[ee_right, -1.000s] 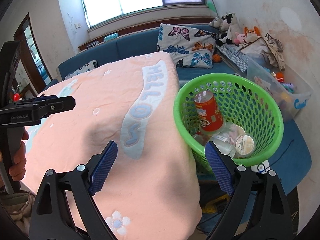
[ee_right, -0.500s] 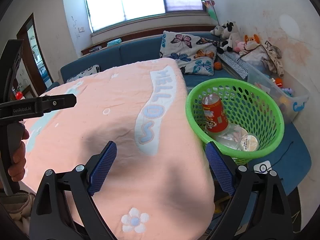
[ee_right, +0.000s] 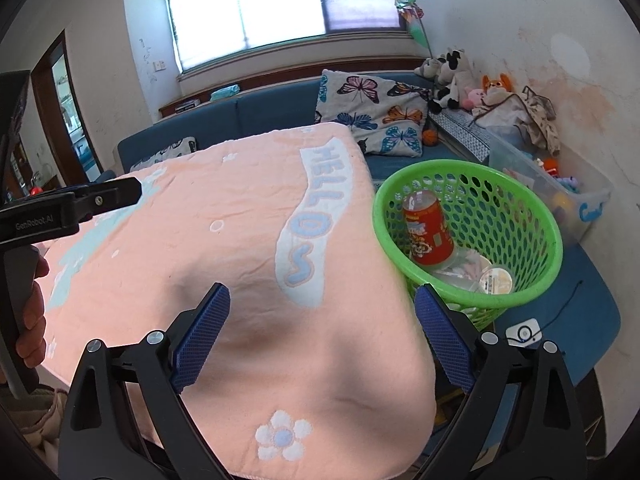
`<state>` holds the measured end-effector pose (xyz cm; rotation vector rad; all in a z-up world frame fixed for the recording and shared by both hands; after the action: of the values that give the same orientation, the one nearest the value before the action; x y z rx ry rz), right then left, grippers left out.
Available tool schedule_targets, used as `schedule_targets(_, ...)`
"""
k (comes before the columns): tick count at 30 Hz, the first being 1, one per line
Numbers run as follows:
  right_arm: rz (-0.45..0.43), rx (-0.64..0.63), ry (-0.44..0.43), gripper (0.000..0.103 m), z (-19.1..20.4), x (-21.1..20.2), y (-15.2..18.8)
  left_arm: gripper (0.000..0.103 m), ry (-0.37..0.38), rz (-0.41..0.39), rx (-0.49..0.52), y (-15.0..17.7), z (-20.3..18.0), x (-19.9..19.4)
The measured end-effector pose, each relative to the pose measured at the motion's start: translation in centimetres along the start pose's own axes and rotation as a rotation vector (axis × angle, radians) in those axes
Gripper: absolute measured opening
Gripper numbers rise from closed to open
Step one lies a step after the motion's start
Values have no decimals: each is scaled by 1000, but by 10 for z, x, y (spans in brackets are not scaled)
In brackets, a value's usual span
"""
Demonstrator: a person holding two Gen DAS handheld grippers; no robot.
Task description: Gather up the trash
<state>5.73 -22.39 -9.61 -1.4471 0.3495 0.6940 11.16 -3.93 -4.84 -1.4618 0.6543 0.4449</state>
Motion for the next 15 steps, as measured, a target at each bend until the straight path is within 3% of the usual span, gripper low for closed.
schedule_targets(7,-13,22,8,93,0,-1,1,96,-24,-62,53,-1,-4,-7)
schedule_targets(15,-22,11,27,93,4,-1,6,96,-1,-35,56,5,-8,-5)
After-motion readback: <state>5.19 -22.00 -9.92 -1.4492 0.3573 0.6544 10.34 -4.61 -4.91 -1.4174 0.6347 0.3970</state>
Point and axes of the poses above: each gripper's, at about its wrist camera, not at the fingertips, and x roughly the way its jaws point, z to its left, y to its underside, the point moved 7 cm from there along x, roughly the way its jaws point, and after that the axes turned 2 degrees about -x, right-handed, at the moved point
